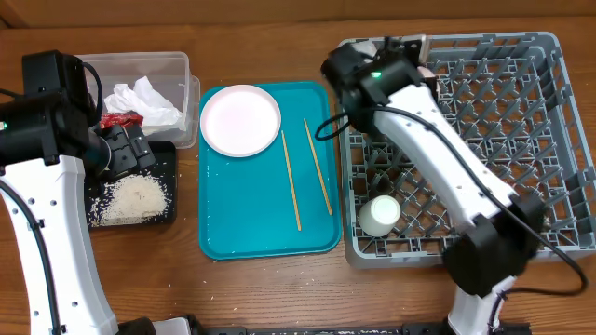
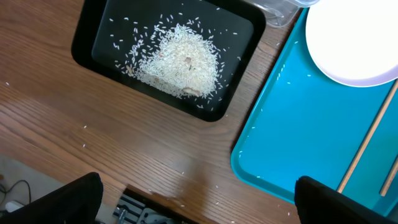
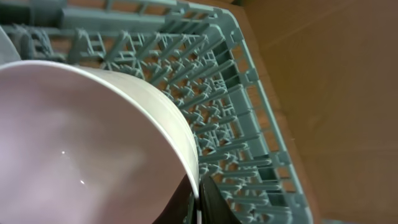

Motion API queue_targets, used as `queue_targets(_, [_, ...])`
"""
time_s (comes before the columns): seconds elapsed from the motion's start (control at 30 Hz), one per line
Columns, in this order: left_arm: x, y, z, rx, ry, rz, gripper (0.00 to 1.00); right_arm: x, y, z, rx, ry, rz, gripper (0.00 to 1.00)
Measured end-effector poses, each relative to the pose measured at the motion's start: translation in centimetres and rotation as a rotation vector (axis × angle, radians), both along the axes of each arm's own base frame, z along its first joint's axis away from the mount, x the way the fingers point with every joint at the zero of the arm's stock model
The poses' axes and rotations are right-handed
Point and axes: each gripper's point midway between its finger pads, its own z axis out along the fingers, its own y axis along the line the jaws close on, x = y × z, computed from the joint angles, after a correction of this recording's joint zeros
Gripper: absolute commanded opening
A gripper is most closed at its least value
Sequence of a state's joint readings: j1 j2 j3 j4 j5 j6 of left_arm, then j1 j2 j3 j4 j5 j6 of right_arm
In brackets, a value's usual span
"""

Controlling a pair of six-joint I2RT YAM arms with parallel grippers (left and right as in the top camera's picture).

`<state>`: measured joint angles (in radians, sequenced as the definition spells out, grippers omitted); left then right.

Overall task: Sort waste into correct bins and load items into the dishwasher
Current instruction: 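Carry the pink bowl into the back of the dish rack with right gripper, then move right gripper to the white plate on the teal tray and grasp its edge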

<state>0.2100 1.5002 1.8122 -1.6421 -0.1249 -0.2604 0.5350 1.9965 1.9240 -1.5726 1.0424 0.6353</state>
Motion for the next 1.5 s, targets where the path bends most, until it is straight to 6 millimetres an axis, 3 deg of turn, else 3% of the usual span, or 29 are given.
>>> queue_targets(0.27, [0.0,0.0,0.0,0.0,0.0,0.0,1.0,1.2,0.0,-3.9,-0.22,0.143,0.034,0.04])
queue_targets(0.77, [0.0,0.0,0.0,0.0,0.0,0.0,1.0,0.5,3.8,-5.5,-0.26,0.177,0.131,0.04])
queue_targets(0.83, [0.0,0.0,0.0,0.0,0.0,0.0,1.0,0.2,3.9,-5.8,-0.251,0.195,0.13,0.08])
queue_targets(0.97, [0.0,0.0,0.0,0.0,0.0,0.0,1.0,-1.0,4.6,-7.0,-0.202,0.268,0.134,0.28])
queue_targets(1.13, [0.0,0.0,0.0,0.0,0.0,0.0,1.0,-2.6,6.8,-8.4,-0.181,0.337,0.181,0.66])
queue_targets(1.27, [0.0,0.0,0.0,0.001,0.0,0.0,1.0,-3.4,8.5,-8.6,-0.17,0.35,0.221,0.73])
queue_targets(1.37, [0.0,0.0,0.0,0.0,0.0,0.0,1.0,-3.0,9.8,-7.6,-0.128,0.309,0.236,0.76])
queue_targets(1.5, [0.0,0.0,0.0,0.0,0.001,0.0,1.0,-1.3,11.4,-4.6,-0.028,0.188,0.24,0.92])
